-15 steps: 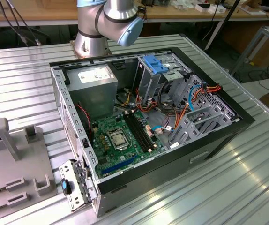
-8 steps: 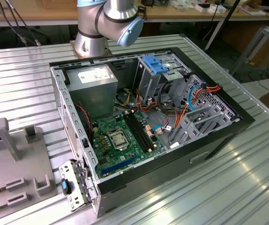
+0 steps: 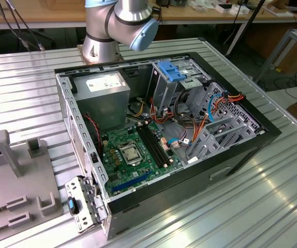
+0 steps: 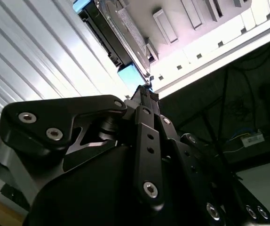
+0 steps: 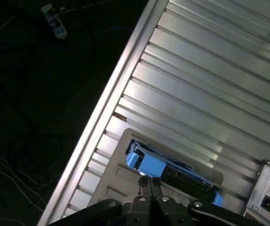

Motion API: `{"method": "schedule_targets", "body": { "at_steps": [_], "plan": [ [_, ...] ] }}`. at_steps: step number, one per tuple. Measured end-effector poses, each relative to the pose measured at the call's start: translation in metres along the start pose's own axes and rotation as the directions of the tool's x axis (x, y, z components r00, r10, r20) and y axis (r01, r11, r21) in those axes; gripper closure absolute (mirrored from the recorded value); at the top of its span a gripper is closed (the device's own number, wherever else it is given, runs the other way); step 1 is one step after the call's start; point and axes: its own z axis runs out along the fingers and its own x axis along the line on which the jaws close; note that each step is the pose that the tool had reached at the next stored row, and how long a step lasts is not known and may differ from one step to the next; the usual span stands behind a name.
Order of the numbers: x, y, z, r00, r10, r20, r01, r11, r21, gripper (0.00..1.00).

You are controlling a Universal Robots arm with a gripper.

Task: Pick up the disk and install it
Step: 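Pick up the disk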

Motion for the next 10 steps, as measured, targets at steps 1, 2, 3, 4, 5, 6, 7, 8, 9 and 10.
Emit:
{"method": "schedule_targets", "body": {
  "at_steps": [1, 2, 3, 4, 5, 6, 7, 8, 9, 10],
  "plan": [
    [0.0, 0.0, 0.0001, 0.9996, -0.027, -0.0012, 0.027, 0.9996, -0.0007, 0.89],
    [0.0, 0.0, 0.0, 0.9989, -0.046, -0.0021, 0.046, 0.9989, -0.0012, 0.89],
    [0.0, 0.0, 0.0001, 0.9975, -0.071, -0.0031, 0.071, 0.9975, -0.0018, 0.89],
    [0.0, 0.0, 0.0001, 0.9949, -0.1, -0.0043, 0.1, 0.9949, -0.0027, 0.89],
    [0.0, 0.0, 0.0001, 0.9932, -0.116, -0.005, 0.116, 0.9932, -0.0031, 0.89],
    [0.0, 0.0, 0.0002, 0.9904, -0.138, -0.0059, 0.138, 0.9904, -0.0038, 0.89],
    [0.0, 0.0, 0.0003, 0.986, -0.167, -0.0071, 0.167, 0.986, -0.0047, 0.89],
    [0.0, 0.0, 0.0003, 0.9826, -0.186, -0.0078, 0.186, 0.9826, -0.0053, 0.89],
    [0.0, 0.0, 0.0003, 0.9775, -0.211, -0.0088, 0.211, 0.9775, -0.0061, 0.89],
    [0.0, 0.0, 0.0004, 0.9702, -0.242, -0.01, 0.242, 0.9702, -0.0073, 0.89]
  ]
}}
